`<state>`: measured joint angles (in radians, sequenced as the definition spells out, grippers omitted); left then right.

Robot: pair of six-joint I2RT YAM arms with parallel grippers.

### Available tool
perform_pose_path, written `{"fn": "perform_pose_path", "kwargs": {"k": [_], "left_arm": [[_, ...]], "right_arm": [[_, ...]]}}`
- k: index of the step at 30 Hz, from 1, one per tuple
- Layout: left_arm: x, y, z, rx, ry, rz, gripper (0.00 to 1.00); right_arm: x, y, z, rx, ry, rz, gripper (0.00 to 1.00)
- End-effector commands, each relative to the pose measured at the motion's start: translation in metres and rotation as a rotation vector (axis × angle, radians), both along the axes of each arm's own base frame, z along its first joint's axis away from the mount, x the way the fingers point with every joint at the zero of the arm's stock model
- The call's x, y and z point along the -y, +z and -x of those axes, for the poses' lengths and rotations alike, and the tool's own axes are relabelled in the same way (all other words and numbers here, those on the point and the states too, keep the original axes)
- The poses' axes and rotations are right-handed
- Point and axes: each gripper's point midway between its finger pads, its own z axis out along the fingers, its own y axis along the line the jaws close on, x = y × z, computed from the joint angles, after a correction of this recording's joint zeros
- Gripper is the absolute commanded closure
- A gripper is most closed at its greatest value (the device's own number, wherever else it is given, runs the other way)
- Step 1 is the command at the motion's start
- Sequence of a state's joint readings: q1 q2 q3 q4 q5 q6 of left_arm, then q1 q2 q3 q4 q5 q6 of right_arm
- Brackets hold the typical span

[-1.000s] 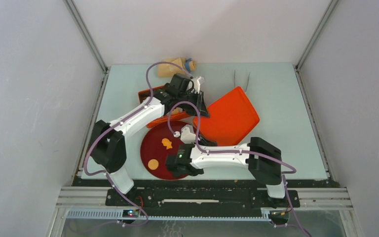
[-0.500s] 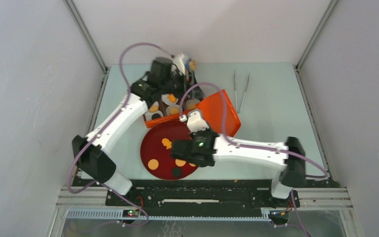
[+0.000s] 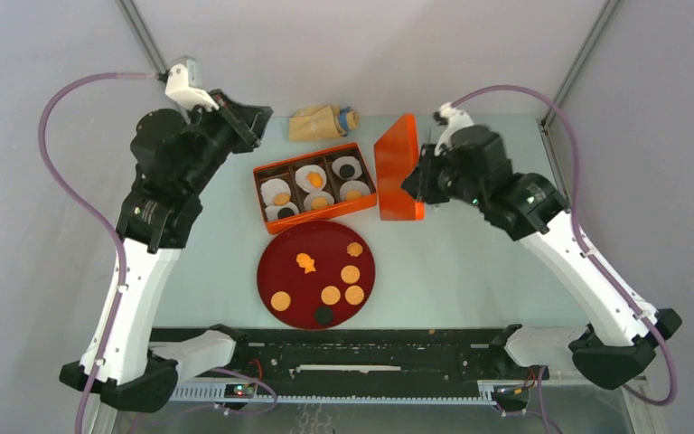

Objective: Pack the cookies

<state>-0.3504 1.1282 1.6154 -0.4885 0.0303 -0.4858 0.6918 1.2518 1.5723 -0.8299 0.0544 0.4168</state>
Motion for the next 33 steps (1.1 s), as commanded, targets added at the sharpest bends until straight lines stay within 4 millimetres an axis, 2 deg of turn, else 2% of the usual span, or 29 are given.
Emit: {"fn": "perform_pose_path", "kwargs": {"k": [1, 5, 9, 12, 16, 21, 25, 27, 30, 33], "left_arm": [[-0.036, -0.081, -0.037, -0.192, 0.264, -0.102, 1.0], [-0.055, -0.105, -0.044, -0.239, 0.379, -0.149, 1.0], [-0.071, -0.115, -0.05, -0.255, 0.479, -0.169, 1.0], [-0.075, -0.124, -0.056, -0.274, 0.51, -0.195, 1.0], [-0.077, -0.133, -0.06, -0.291, 0.527, -0.227, 1.0], [-0.079, -0.15, -0.06, -0.322, 0.548, -0.225, 1.0], [-0.076, -0.169, -0.063, -0.354, 0.54, -0.23, 1.0], [-0.075, -0.178, -0.065, -0.373, 0.541, -0.243, 1.0], [-0.073, -0.196, -0.066, -0.407, 0.535, -0.249, 1.0], [-0.07, -0.214, -0.067, -0.435, 0.524, -0.249, 1.0]], "right_arm": [[-0.046, 0.063, 0.006, 0.044, 0.399, -0.356, 0.81], [-0.056, 0.063, -0.011, -0.034, 0.5, -0.489, 0.82], [-0.075, 0.061, -0.026, -0.161, 0.648, -0.633, 0.81], [-0.092, 0.038, -0.047, -0.31, 0.717, -0.684, 0.81], [-0.109, 0.008, -0.084, -0.383, 0.743, -0.774, 0.82], [-0.12, -0.021, -0.131, -0.453, 0.744, -0.871, 0.83], [-0.128, -0.045, -0.159, -0.506, 0.741, -0.907, 0.83], [-0.128, -0.057, -0.171, -0.522, 0.723, -0.908, 0.84], [-0.116, -0.074, -0.192, -0.534, 0.671, -0.913, 0.84], [-0.103, -0.087, -0.201, -0.556, 0.647, -0.904, 0.84]]}}
